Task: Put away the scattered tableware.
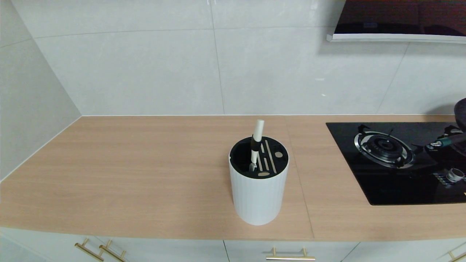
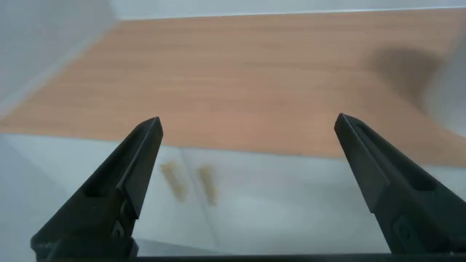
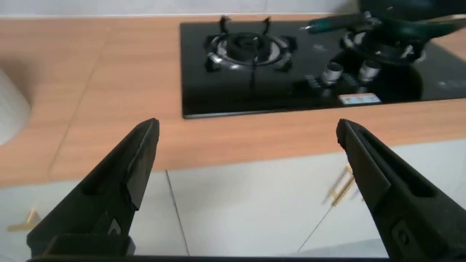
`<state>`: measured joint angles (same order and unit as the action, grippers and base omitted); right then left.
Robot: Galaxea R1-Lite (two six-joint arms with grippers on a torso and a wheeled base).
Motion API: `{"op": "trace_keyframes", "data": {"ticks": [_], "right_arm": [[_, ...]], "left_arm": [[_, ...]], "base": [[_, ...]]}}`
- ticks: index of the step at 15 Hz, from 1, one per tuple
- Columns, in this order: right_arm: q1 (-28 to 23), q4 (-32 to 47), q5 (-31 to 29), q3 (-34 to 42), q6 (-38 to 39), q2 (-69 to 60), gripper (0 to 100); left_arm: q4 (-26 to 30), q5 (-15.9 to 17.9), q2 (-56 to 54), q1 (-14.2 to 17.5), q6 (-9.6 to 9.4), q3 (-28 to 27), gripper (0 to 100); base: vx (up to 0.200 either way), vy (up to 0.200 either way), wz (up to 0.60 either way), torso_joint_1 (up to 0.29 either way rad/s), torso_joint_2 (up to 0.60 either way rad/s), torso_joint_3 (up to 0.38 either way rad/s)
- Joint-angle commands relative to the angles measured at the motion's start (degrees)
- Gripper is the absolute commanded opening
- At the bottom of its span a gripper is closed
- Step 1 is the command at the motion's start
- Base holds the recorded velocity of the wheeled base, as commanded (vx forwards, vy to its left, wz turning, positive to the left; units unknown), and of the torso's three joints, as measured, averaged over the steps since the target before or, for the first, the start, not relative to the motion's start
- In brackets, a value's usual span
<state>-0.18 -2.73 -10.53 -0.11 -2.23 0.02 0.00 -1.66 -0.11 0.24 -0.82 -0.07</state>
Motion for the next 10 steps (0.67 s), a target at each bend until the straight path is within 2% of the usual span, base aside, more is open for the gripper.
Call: {"op": "trace_keyframes", "data": {"ticks": [1, 2, 4, 5, 6, 7, 8, 10], "right_arm": [[0.1, 0.0, 0.4, 0.1, 0.0, 0.2, 100], [0.1, 0.3, 6.6, 0.1, 0.2, 0.2, 100], [0.1, 3.7, 12.6, 0.0, -0.1, 0.2, 100], [0.1, 3.7, 12.6, 0.0, -0.1, 0.2, 100], [0.2, 2.8, 12.3, 0.1, -0.1, 0.2, 100], [0.2, 2.7, 12.1, 0.1, 0.1, 0.2, 100], [0.2, 2.7, 12.1, 0.1, 0.1, 0.2, 100], [0.2, 2.7, 12.0, 0.1, 0.2, 0.2, 100]], "left_arm": [[0.1, 0.5, 0.1, 0.0, -1.03, 0.0, 100], [0.2, 0.7, 0.1, 0.0, -2.0, 0.0, 100], [0.2, 0.7, 0.1, 0.0, -2.17, 0.0, 100], [0.2, 0.7, 0.1, 0.0, -2.17, 0.0, 100], [0.0, 0.7, 0.1, 0.0, -1.29, 0.0, 100], [0.0, 0.6, 0.1, 0.0, 0.55, 0.0, 100], [-0.1, 0.6, 0.1, 0.0, 1.26, 0.0, 100], [-0.1, 0.6, 0.1, 0.0, 0.99, 0.0, 100]], "base": [[0.0, 0.0, 0.0, 0.0, 0.0, 0.0], [0.0, 0.0, 0.0, 0.0, 0.0, 0.0], [0.0, 0.0, 0.0, 0.0, 0.0, 0.0], [0.0, 0.0, 0.0, 0.0, 0.0, 0.0], [0.0, 0.0, 0.0, 0.0, 0.0, 0.0], [0.0, 0.0, 0.0, 0.0, 0.0, 0.0], [0.0, 0.0, 0.0, 0.0, 0.0, 0.0], [0.0, 0.0, 0.0, 0.0, 0.0, 0.0]]}}
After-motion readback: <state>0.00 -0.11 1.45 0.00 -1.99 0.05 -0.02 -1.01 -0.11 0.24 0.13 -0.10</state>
